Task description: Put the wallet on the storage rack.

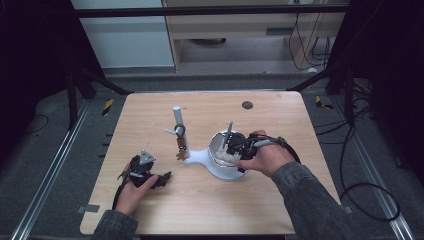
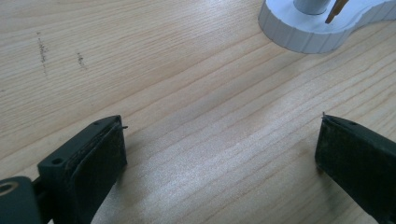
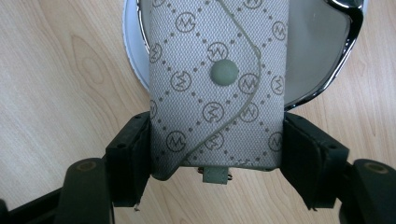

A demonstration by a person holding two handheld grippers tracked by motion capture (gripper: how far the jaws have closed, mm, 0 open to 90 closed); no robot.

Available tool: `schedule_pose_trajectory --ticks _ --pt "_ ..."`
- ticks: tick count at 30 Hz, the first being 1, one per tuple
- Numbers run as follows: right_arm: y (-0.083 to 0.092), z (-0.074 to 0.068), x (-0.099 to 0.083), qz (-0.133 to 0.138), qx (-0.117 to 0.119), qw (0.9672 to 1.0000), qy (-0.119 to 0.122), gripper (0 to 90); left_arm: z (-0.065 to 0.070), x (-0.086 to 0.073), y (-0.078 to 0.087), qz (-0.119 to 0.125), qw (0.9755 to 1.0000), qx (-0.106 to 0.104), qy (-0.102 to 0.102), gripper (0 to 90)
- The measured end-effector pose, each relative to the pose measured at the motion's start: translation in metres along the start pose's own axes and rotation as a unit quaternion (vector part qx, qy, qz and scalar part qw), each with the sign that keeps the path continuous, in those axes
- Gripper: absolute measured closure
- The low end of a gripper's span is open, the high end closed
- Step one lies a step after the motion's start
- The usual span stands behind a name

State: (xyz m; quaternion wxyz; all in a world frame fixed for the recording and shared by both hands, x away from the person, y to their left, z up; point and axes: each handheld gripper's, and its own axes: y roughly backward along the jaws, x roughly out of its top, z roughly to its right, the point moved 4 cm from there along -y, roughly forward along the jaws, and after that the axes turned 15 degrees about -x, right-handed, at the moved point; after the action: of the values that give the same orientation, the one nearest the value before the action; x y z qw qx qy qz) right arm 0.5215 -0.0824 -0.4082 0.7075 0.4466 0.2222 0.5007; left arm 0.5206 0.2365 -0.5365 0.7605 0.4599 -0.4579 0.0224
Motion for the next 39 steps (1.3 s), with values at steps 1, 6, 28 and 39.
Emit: schedule_pose_trajectory --ticks 1,6,28,39 --pt "-0.001 0.0 0.0 -0.001 -0.001 1.0 -0.001 30.7 0.0 0.0 0.0 0.0 1.0 0.0 0.0 1.4" --pt "-0.004 0.001 0.002 -0.001 -0.001 1.0 -0.003 30.7 0.0 0.0 0.0 0.0 1.0 0.0 0.0 1.3" --pt "-0.012 0.001 0.013 -0.011 0.0 0.9999 0.003 30.5 0.0 0.0 0.0 -0.002 1.0 -0.001 -0.001 1.0" --pt "-0.015 0.001 0.017 -0.015 0.003 0.9999 0.004 30.5 0.0 0.0 0.0 -0.002 1.0 -0.001 -0.001 0.8"
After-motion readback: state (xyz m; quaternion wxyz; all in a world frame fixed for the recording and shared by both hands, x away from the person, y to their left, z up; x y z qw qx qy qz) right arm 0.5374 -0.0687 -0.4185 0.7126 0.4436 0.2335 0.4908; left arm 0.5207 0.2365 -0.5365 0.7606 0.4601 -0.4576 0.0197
